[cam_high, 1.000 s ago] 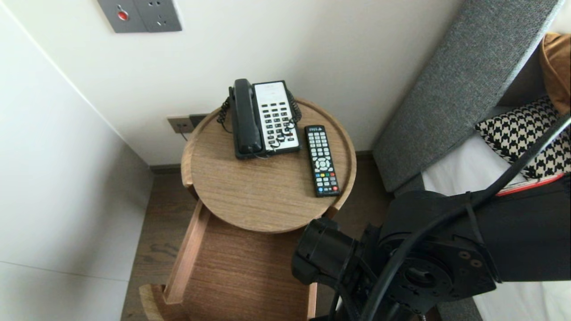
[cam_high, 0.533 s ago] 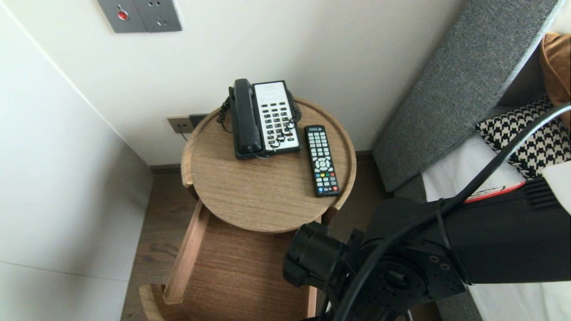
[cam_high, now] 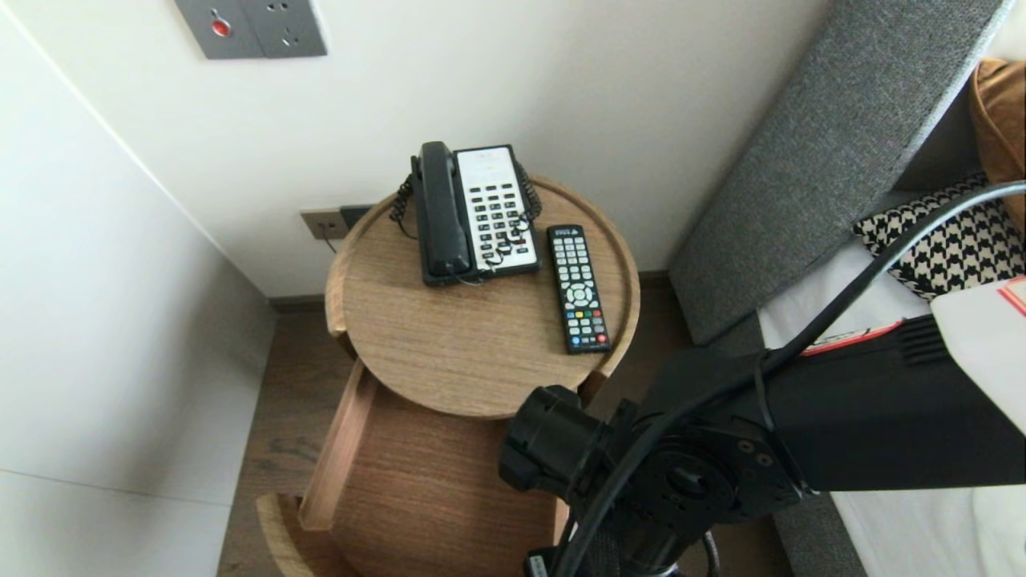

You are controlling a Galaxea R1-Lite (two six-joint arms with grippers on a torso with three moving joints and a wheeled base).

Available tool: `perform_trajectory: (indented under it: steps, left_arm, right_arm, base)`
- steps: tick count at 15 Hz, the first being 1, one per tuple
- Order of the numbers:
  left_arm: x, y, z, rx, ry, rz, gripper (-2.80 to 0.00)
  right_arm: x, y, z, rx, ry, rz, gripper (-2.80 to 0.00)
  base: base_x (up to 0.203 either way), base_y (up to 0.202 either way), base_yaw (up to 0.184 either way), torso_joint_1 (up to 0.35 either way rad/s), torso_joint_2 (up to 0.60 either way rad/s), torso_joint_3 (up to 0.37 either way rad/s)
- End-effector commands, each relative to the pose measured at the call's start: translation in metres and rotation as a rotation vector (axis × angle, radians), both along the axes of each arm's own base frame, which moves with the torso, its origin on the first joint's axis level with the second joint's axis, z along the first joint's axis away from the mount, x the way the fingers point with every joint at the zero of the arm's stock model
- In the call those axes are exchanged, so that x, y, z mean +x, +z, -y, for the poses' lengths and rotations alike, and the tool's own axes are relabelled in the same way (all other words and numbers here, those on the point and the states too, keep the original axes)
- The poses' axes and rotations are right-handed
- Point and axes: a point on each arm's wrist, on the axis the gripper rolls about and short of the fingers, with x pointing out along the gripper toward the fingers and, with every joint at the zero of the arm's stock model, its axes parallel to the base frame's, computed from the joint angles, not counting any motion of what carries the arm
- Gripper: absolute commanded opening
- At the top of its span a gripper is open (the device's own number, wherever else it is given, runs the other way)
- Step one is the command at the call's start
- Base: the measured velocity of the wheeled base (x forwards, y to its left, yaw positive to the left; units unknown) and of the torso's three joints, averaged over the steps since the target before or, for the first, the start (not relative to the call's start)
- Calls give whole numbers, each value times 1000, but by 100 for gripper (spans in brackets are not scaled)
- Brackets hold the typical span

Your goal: Close the nightstand drawer

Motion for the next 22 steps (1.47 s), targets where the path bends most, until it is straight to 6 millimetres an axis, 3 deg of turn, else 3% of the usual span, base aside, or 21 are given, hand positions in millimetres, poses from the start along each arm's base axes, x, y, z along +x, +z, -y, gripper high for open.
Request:
perform_trajectory:
  steps: [1,9,15,22]
  left_arm:
    - [3,-11,0,0,0,-34,-280]
    - [3,-11,0,0,0,-34,-280]
    - [3,-11,0,0,0,-34,-280]
    - [3,-11,0,0,0,-34,-280]
  right_arm:
    - [6,2,0,11,-17,6,-280]
    - [30,1,-1,17,-46,39,-280]
    - [50,17,0,61,-67,94,-280]
    - [69,20,6,44,-99,137,-280]
  base:
    - [0,0,0,0,0,0]
    - [0,0,0,0,0,0]
    - [0,0,0,0,0,0]
    - [0,0,0,0,0,0]
